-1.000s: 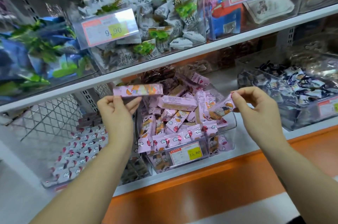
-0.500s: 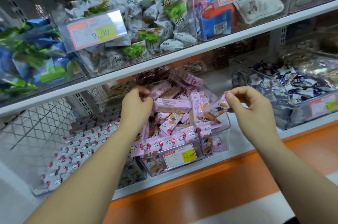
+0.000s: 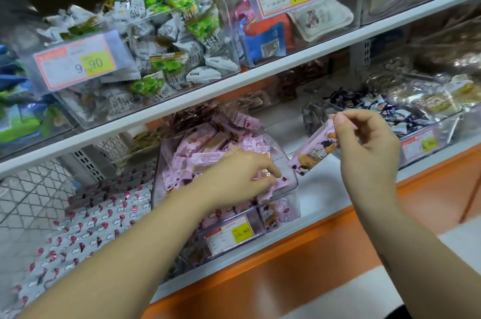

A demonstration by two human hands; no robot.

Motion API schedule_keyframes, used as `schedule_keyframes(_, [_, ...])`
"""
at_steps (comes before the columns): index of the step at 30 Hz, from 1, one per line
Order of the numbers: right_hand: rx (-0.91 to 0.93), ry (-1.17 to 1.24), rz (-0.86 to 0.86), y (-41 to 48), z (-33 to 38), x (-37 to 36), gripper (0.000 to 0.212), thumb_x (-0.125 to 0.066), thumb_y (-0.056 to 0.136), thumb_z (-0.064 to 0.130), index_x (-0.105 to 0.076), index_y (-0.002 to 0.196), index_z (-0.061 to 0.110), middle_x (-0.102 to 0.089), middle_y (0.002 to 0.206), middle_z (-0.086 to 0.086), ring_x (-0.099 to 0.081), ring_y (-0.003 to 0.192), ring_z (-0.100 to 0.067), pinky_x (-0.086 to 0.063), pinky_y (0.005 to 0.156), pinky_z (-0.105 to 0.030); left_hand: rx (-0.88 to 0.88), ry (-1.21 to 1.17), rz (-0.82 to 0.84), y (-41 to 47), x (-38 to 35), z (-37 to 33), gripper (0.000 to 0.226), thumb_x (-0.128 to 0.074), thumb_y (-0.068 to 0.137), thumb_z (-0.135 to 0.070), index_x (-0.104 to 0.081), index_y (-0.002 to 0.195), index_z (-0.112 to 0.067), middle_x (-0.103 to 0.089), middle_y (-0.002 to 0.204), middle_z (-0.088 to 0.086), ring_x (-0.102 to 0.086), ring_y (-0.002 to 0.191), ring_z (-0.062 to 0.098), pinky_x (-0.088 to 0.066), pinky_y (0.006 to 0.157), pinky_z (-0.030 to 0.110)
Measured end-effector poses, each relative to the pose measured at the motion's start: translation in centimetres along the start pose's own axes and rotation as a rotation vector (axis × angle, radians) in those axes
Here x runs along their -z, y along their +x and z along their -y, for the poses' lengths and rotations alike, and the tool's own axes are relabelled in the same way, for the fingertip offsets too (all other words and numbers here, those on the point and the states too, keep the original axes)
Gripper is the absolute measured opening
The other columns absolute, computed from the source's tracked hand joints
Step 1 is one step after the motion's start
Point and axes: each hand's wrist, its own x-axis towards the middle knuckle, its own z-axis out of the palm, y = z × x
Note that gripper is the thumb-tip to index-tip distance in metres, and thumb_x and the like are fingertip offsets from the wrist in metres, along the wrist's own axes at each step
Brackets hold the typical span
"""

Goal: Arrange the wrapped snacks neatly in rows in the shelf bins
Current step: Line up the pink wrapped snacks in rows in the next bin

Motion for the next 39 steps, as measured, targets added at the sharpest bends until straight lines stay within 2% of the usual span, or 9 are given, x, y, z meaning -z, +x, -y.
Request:
schedule_keyframes(4, [-0.018, -0.054, 0.081, 0.4, -0.4, 1.3, 0.012, -0.057, 0.093, 0.022, -0.059, 0.083, 0.029, -0.059, 0.074, 0.015, -0.054, 0.070, -0.001, -0.048, 0.068, -0.021, -0.017, 0.115, 0.202, 1.5, -0.6, 0.0, 0.022, -0.049, 0.095, -0.039, -0.067, 0.107, -0.031, -0.064, 0.094, -0.011, -0.050, 0.079, 0.001, 0.000, 0.117, 0.047])
schedule_keyframes(11, [-0.030, -0.153, 0.266, -0.1, -0.9, 3.3, 0.011, -0.059, 0.091, 0.020, -0.060, 0.081, 0.025, -0.061, 0.073, 0.010, -0.057, 0.060, -0.004, -0.048, 0.059, -0.018, -0.038, 0.174, 0.296, 0.6, -1.1, 1.9, 0.026, -0.044, 0.098, -0.039, -0.065, 0.111, -0.035, -0.059, 0.126, -0.014, -0.031, 0.136, 0.001, 0.006, 0.117, 0.042])
schedule_keyframes(15, [-0.044, -0.161, 0.319, -0.3, -0.8, 3.2, 0.013, -0.059, 0.091, 0.020, -0.060, 0.080, 0.027, -0.061, 0.074, 0.011, -0.058, 0.059, -0.003, -0.049, 0.060, -0.016, -0.038, 0.106, 0.284, 1.7, -0.5, 1.0, 0.022, -0.050, 0.096, -0.037, -0.068, 0.107, -0.031, -0.066, 0.082, -0.023, -0.054, 0.082, -0.014, -0.025, 0.109, 0.029])
schedule_keyframes(19, [-0.052, -0.129, 0.308, 0.0, -0.7, 2.2, 0.012, -0.059, 0.091, 0.019, -0.060, 0.081, 0.025, -0.061, 0.073, 0.012, -0.059, 0.060, -0.003, -0.050, 0.064, -0.021, 0.050, -0.106, 0.243, 3.0, -0.4, 0.0, 0.038, -0.043, 0.099, -0.037, -0.067, 0.083, -0.011, -0.044, 0.042, -0.012, -0.041, 0.042, -0.001, -0.033, 0.051, 0.014])
schedule_keyframes(22, [-0.056, -0.151, 0.324, 0.1, -0.8, 1.7, 0.012, -0.059, 0.091, 0.021, -0.060, 0.081, 0.027, -0.062, 0.072, 0.017, -0.060, 0.062, -0.005, -0.053, 0.066, -0.027, 0.119, -0.136, 0.404, 3.2, -0.8, -0.3, 0.054, -0.030, 0.095, -0.060, -0.063, 0.083, -0.018, -0.061, 0.076, -0.006, -0.057, 0.102, 0.012, -0.037, 0.100, 0.035])
schedule_keyframes(24, [-0.054, -0.170, 0.338, 0.1, -0.9, 1.8, 0.010, -0.059, 0.091, 0.021, -0.061, 0.082, 0.025, -0.061, 0.073, 0.012, -0.059, 0.060, -0.003, -0.053, 0.065, -0.027, 0.132, -0.073, 0.524, 3.4, -1.1, -0.3, 0.064, -0.024, 0.084, -0.075, -0.064, 0.113, -0.034, -0.060, 0.127, -0.005, -0.023, 0.141, 0.016, 0.003, 0.117, 0.042])
schedule_keyframes(28, [-0.060, -0.191, 0.348, 0.0, -1.0, 1.8, 0.010, -0.060, 0.091, 0.018, -0.061, 0.082, 0.020, -0.060, 0.073, 0.008, -0.057, 0.057, 0.001, -0.050, 0.059, -0.016, 0.058, -0.009, 0.679, 4.4, -1.8, -0.3, 0.059, -0.039, 0.075, -0.081, -0.059, 0.109, -0.037, -0.059, 0.095, -0.025, -0.046, 0.114, 0.002, 0.023, 0.111, 0.050])
schedule_keyframes(34, [-0.066, -0.208, 0.382, -0.1, -1.1, 1.4, 0.010, -0.059, 0.091, 0.017, -0.061, 0.081, 0.019, -0.061, 0.074, 0.005, -0.057, 0.060, 0.002, -0.048, 0.059, -0.013, 0.085, -0.001, 0.729, 5.0, -3.2, -0.8, 0.058, -0.061, 0.077, -0.066, -0.054, 0.124, -0.034, -0.055, 0.106, -0.018, -0.050, 0.120, 0.010, -0.021, 0.112, 0.046])
schedule_keyframes(39, [-0.061, -0.216, 0.392, -0.1, -1.0, 1.3, 0.010, -0.060, 0.091, 0.017, -0.061, 0.082, 0.018, -0.062, 0.074, 0.004, -0.057, 0.059, 0.001, -0.050, 0.059, -0.015, 0.062, 0.044, 0.706, 4.8, -3.2, -0.7, 0.055, -0.058, 0.076, -0.069, -0.062, 0.119, -0.034, -0.052, 0.093, -0.023, -0.043, 0.124, 0.006, -0.006, 0.115, 0.050])
